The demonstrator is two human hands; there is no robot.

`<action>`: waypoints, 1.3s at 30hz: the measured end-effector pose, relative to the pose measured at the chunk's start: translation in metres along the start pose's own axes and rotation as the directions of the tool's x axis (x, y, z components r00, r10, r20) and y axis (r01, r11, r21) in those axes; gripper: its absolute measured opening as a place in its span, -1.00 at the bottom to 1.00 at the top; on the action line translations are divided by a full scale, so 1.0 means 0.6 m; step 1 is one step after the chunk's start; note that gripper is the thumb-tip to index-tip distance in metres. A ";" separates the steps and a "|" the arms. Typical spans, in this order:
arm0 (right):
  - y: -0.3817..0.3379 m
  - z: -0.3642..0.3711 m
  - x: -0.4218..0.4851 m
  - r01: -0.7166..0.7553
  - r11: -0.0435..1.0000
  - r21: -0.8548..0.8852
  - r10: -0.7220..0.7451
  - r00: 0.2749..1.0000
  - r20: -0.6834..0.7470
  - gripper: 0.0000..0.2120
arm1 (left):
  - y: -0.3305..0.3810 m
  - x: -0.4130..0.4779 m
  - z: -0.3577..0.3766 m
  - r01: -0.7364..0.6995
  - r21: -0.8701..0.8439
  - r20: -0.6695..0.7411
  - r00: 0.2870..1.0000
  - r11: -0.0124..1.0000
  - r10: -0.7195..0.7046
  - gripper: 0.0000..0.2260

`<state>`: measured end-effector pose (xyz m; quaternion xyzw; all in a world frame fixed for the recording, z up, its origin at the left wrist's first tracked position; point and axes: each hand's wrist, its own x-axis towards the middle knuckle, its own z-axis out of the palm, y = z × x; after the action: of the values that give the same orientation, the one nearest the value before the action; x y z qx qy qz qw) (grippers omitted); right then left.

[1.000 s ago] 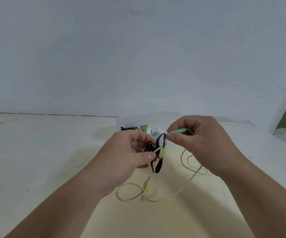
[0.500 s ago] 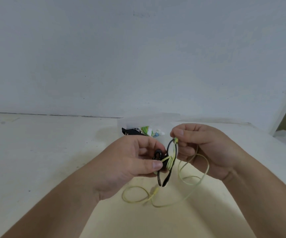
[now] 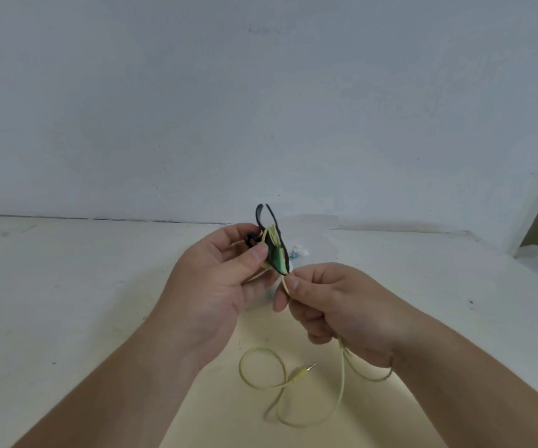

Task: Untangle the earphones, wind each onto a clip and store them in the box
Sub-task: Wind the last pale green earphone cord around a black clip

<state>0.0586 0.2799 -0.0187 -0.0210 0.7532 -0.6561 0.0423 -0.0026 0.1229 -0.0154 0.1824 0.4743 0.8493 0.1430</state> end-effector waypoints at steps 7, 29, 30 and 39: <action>-0.013 -0.005 -0.011 0.085 0.980 -0.179 -0.083 0.996 0.017 -0.75 | -0.001 0.012 -0.015 -0.019 0.190 -0.175 0.983 0.982 0.053 -0.87; -0.051 -0.040 -0.037 0.226 0.800 -0.555 -0.343 0.932 -0.115 -0.84 | -0.017 0.001 -0.010 -0.155 0.606 0.115 0.988 0.780 0.106 -0.75; -0.052 -0.043 -0.038 0.217 0.766 -0.605 -0.378 0.913 -0.151 -0.84 | -0.017 -0.001 -0.010 -0.143 0.613 0.130 0.988 0.777 0.079 -0.75; -0.037 -0.054 -0.023 0.132 0.730 -0.670 -0.438 0.843 -0.312 -0.84 | -0.004 -0.013 -0.002 0.014 0.476 0.227 0.964 0.879 -0.139 -0.82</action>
<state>0.0689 0.3103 0.0079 -0.0004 0.9025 -0.3531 -0.2465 0.0040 0.1200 -0.0193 0.3000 0.6506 0.6719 0.1878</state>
